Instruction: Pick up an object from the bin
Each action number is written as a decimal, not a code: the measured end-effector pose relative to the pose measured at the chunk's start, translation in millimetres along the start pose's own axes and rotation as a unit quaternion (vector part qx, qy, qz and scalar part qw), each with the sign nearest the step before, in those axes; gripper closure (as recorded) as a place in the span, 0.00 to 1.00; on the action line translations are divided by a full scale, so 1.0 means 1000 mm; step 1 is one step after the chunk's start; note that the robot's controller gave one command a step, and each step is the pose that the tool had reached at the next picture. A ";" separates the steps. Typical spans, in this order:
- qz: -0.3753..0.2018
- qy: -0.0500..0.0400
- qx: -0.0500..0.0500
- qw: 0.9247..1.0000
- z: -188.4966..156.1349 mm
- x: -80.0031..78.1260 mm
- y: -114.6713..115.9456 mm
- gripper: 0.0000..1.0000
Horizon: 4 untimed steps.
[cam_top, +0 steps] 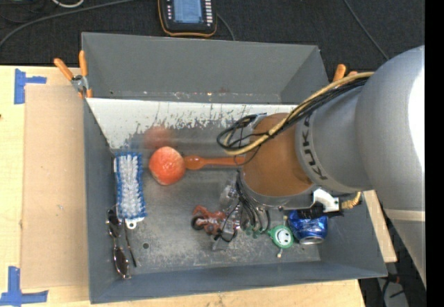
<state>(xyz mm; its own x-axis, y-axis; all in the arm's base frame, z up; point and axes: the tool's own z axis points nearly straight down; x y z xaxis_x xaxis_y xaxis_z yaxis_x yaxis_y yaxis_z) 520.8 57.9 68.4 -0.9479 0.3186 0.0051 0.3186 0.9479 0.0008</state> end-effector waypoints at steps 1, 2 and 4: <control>0.010 0.002 0.000 1.000 -0.001 0.001 -0.008 1.00; 0.010 0.002 0.000 1.000 -0.001 0.001 -0.008 1.00; 0.010 0.003 0.000 1.000 -0.024 0.001 -0.008 1.00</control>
Offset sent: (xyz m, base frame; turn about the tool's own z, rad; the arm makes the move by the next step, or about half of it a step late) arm 0.0000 0.0000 0.0000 0.0000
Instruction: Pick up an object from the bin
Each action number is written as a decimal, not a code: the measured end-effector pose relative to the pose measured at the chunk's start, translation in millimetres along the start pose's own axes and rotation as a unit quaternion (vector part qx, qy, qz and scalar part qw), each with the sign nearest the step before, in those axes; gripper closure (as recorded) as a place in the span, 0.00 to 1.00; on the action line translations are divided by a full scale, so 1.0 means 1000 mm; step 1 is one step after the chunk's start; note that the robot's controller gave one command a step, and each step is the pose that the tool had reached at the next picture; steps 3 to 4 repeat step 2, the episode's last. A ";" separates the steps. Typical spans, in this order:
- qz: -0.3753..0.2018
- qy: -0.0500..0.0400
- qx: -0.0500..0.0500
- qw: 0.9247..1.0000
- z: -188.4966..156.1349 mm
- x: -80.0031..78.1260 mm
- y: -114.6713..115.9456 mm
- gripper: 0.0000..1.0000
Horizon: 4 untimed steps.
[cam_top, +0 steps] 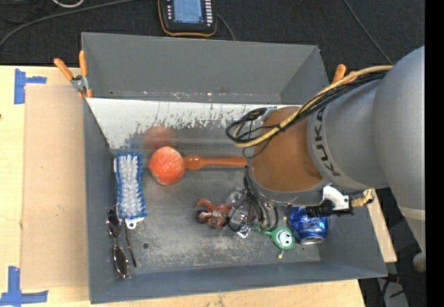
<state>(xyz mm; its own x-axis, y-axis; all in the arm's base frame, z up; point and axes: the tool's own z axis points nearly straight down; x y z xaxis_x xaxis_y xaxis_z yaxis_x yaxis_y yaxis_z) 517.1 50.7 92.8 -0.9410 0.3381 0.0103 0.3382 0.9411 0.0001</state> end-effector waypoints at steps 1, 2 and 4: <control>-0.001 0.002 0.001 1.000 -0.018 0.001 0.000 1.00; -0.002 0.004 0.001 1.000 -0.045 0.003 -0.001 1.00; -0.002 0.004 0.001 1.000 -0.045 0.003 -0.001 1.00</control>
Offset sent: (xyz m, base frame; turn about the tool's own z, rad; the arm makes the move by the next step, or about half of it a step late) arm -0.0013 0.0000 0.0800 -0.0008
